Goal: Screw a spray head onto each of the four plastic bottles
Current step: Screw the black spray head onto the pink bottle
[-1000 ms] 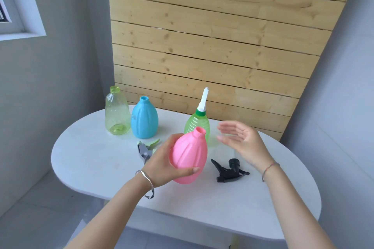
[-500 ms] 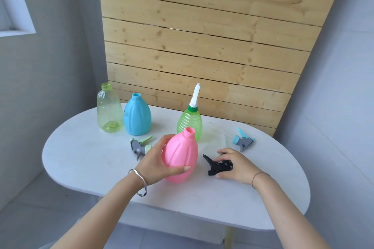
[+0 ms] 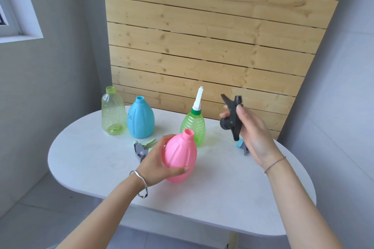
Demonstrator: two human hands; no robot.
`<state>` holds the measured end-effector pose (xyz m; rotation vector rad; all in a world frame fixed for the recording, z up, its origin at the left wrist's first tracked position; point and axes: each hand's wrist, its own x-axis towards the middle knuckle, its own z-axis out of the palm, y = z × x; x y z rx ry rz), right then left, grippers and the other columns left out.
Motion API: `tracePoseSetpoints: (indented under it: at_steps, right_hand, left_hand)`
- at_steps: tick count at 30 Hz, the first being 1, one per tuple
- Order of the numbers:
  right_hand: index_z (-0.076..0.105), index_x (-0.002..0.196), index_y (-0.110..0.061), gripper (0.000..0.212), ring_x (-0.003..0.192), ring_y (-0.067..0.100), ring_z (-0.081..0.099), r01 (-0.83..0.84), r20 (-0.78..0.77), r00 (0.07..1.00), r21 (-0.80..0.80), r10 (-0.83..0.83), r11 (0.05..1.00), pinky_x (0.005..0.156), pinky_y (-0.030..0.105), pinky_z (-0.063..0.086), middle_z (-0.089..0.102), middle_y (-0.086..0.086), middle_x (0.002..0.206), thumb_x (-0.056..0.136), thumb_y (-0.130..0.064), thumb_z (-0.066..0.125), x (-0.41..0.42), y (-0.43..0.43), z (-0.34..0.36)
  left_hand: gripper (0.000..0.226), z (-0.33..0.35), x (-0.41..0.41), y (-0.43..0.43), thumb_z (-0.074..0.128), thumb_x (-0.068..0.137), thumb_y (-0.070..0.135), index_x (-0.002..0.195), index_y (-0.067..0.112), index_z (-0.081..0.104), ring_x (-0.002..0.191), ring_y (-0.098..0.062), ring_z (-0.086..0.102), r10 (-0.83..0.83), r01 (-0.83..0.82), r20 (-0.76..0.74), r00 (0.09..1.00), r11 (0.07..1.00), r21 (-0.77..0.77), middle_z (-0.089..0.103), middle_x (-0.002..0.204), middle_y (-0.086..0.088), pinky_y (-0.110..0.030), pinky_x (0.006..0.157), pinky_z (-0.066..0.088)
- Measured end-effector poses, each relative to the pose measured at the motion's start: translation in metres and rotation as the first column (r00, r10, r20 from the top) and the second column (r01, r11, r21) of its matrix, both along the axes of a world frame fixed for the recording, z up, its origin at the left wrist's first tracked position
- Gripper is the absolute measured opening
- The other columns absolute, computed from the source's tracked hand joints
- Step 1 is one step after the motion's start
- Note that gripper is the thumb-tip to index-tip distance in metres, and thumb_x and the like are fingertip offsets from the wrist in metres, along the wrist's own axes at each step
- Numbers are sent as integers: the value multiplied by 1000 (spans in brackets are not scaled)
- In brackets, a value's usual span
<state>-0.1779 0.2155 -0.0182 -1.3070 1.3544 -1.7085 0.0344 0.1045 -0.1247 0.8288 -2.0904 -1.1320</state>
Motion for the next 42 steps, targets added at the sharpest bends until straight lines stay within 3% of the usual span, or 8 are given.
tracePoseSetpoints:
  at_steps: [7, 15, 22, 26, 30, 35, 40, 42]
  right_hand:
    - [72, 95, -21, 46, 92, 18, 68, -49, 327, 939, -172, 104, 984, 91, 32, 54, 71, -2, 90, 92, -51, 38, 11, -6, 28]
    - [63, 106, -8, 57, 86, 22, 64, -26, 376, 922, -173, 90, 985, 91, 35, 54, 65, 7, 93, 90, -55, 36, 16, -12, 31]
    - [76, 81, -22, 55, 73, 15, 69, -19, 180, 983, -17, 22, 1000, 78, 28, 56, 73, -2, 79, 84, -61, 37, 22, -17, 26]
    - [72, 95, -14, 59, 72, 13, 63, -51, 7, 999, 115, 50, 992, 68, 20, 50, 70, -1, 81, 80, -61, 39, 43, -30, 17]
    - [70, 102, -4, 50, 72, 5, 60, -53, -174, 980, 223, 93, 973, 68, 11, 44, 68, -1, 84, 95, -43, 39, 63, -43, 1]
    - [69, 88, 3, 55, 67, 7, 66, -57, -124, 988, 281, 95, 958, 64, 9, 48, 71, 4, 76, 91, -47, 46, 72, -53, -3]
    - [67, 92, -2, 42, 86, 25, 69, -34, -195, 977, 240, 83, 970, 85, 34, 52, 74, 10, 85, 85, -43, 60, 86, -60, -12]
    - [61, 94, -1, 40, 73, 13, 66, -34, -218, 972, 235, 87, 971, 73, 22, 52, 73, 2, 78, 81, -38, 68, 86, -59, -16]
  left_hand:
    - [90, 0, 4, -3, 80, 49, 53, 126, 37, 36, 105, -2, 54, -4, 3, 16, 1000, 999, 33, 53, 116, 13, -17, 78, 47]
    - [86, 2, 6, -3, 79, 50, 53, 122, 39, 35, 102, 4, 52, 8, -9, 30, 1000, 999, 39, 53, 114, 17, -12, 73, 46]
    - [87, 3, 6, 0, 83, 52, 47, 126, 33, 38, 106, -3, 53, -14, 14, 28, 1000, 1000, -2, 51, 114, 17, -20, 82, 47]
    - [87, 6, 3, 7, 81, 49, 52, 124, 37, 39, 109, -2, 52, -63, 63, 25, 998, 998, -7, 51, 116, 19, -24, 88, 48]
    - [85, 7, 4, 8, 83, 51, 48, 123, 37, 39, 111, -5, 52, -64, 64, 18, 998, 998, 3, 52, 117, 16, -26, 92, 47]
    - [84, 5, 8, 5, 85, 58, 39, 127, 33, 38, 107, -6, 54, -67, 66, 30, 997, 997, 40, 55, 115, 13, -24, 88, 47]
    - [86, 4, 11, 3, 84, 57, 42, 128, 34, 37, 109, -8, 55, -68, 66, 32, 997, 996, 58, 56, 117, 12, -28, 90, 49]
    - [87, 3, 12, 2, 83, 56, 44, 128, 33, 37, 110, -9, 54, -76, 74, 41, 996, 996, 52, 54, 118, 13, -29, 91, 48]
